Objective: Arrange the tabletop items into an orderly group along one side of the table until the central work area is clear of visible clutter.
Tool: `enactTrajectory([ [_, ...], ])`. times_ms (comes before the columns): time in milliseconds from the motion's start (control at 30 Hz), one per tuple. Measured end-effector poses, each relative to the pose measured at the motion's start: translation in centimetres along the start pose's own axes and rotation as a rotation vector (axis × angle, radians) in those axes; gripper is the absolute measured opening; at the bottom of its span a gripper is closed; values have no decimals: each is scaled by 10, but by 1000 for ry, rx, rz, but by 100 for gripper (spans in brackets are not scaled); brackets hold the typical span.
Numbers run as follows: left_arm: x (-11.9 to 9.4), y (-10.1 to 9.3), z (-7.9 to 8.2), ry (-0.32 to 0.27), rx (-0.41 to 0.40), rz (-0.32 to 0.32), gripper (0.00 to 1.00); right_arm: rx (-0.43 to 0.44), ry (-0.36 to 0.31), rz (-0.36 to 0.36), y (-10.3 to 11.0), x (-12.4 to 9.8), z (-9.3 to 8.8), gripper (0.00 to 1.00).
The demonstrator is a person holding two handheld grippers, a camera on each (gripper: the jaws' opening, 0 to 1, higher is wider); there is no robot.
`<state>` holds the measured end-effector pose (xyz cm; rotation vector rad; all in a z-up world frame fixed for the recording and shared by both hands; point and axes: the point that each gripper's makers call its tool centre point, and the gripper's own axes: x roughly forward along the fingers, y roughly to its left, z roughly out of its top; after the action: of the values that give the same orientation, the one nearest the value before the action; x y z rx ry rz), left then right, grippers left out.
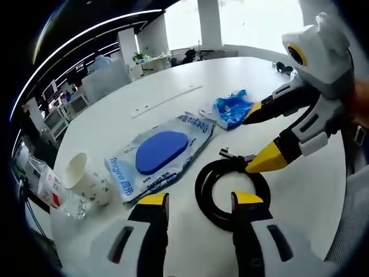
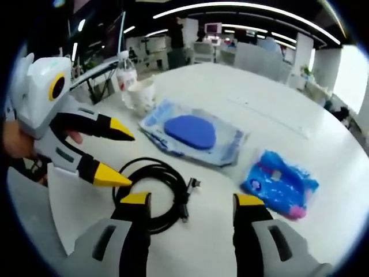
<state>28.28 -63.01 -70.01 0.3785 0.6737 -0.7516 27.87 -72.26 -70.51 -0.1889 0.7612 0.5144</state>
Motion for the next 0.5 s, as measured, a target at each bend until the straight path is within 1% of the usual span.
enactTrajectory([
  [100,-4,2,2,-5,6,9,42,-20,-3,-18,-2,-1,0,75],
  [133,-6,3,3,-8,5,12,42,-19,-4,-20,-2,-2,0,78],
  [333,-14,7,5,-11,-2,21,46,-27,-13,-12,-1,-6,3,80],
  [433,-18,10,8,-20,-8,27,52,-32,-18,-13,-3,-9,4,83],
  [500,-20,11,8,-17,-27,28,56,-24,-20,-16,-4,-11,6,85],
])
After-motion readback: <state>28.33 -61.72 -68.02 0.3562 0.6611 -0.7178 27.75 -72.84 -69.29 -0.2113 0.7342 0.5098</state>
